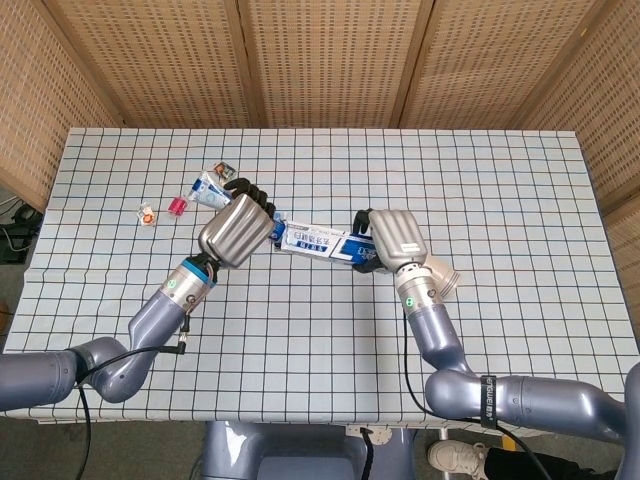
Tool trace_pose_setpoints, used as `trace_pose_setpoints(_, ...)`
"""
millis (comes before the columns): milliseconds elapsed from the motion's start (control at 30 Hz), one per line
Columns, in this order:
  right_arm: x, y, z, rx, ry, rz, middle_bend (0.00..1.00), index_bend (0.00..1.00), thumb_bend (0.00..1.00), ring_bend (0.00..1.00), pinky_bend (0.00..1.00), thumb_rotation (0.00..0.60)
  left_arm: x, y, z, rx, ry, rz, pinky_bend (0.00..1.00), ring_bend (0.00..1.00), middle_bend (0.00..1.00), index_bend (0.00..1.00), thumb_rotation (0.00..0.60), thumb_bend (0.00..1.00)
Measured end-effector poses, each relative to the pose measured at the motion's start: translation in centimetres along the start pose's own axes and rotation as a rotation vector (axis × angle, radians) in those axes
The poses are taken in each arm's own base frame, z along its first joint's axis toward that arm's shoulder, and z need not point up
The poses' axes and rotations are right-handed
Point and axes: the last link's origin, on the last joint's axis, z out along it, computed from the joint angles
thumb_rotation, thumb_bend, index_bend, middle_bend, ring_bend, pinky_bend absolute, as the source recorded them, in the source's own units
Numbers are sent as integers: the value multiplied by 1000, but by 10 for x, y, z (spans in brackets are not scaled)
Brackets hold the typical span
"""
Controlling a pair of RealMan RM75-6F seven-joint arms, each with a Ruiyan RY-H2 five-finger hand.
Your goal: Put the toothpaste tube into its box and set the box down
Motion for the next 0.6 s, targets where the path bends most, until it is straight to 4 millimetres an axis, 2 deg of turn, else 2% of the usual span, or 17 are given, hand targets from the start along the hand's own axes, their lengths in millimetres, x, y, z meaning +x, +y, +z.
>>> trace_pose_setpoints(400,-3,1,0,-4,-31,67,522,721,232,525,588,600,21,-2,12,-15,184,176,415,459,462,741,600,574)
trace_pose_setpoints(600,-6,4,2,-12,-44,98,522,721,232,525,588,600,34,1,16,-56,271,325,336,386,385,624,600,568)
